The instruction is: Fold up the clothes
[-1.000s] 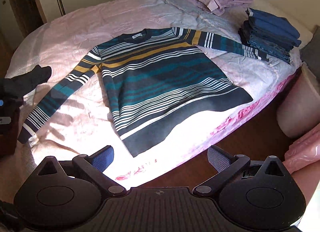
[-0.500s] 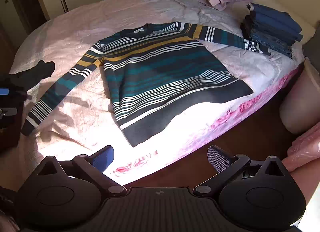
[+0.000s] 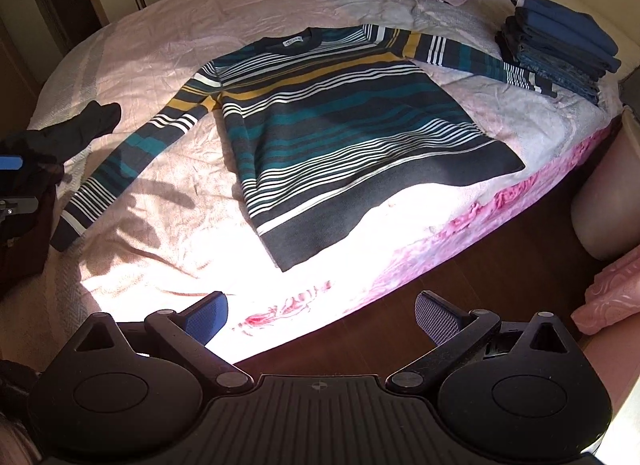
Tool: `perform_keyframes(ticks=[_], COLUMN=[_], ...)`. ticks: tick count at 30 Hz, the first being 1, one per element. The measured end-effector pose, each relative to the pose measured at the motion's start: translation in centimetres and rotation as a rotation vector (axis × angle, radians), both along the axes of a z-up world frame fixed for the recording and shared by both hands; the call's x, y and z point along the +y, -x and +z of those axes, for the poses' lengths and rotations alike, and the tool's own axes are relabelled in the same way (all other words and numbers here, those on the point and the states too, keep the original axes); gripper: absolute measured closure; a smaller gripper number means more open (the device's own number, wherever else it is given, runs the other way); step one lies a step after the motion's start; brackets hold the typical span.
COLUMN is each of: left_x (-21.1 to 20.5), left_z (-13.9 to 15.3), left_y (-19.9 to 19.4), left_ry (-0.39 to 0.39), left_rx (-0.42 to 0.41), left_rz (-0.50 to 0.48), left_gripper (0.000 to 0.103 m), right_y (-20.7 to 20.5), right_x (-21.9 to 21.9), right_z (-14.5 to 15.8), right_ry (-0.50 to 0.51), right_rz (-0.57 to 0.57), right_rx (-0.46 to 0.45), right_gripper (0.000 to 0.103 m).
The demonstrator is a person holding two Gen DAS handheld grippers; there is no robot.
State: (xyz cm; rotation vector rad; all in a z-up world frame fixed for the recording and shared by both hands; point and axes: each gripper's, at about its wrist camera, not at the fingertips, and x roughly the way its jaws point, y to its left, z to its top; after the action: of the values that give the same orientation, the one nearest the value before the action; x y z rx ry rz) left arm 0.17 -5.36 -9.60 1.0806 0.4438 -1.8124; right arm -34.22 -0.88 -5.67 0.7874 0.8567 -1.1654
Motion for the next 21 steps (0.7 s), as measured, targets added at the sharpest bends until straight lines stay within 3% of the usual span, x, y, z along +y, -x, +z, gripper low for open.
perform_keyframes(ticks=[4,9,13,16,19,21], left_x=[-0.4,-1.3,-1.4,-1.2,-1.0,-1.0], left_z=[-1.1,-3.7,-6.8,-10.8,-15.9,-19.2], left_y=[2.9,8.5,16.4,23.0,28.2,30.5], left_ry=[-0.005,-0.009,0.029,0.078,0.077,0.088], left_rx=[-0.029,-0.092,-0.152,-0.226,-0.258,-0.339], left_rz=[-0.095,-0.272,-0.483,-0.632,-0.731,-0.793], left_gripper=[0.013,0.013,0.013,0.013,0.014,0.016], right_y=[1.4,6.1,9.9,12.5,14.5,15.7], right_x=[0.0,-1.6,-5.1,-8.2,-10.4,-11.6], right_z=[-0.7,-3.0,-6.2,-9.3,-11.7,-13.1], right_ry=[-0.016,0.024,0.025,0.000,-0.040,-0.064], right_rz=[-0.080,-0.279,-0.348,-0.356,-0.333,-0.330], right_rx=[-0.072,-0.290,-0.469,-0.560,-0.605,-0.633], right_gripper=[0.001,0.001,0.001,0.001,0.001,0.001])
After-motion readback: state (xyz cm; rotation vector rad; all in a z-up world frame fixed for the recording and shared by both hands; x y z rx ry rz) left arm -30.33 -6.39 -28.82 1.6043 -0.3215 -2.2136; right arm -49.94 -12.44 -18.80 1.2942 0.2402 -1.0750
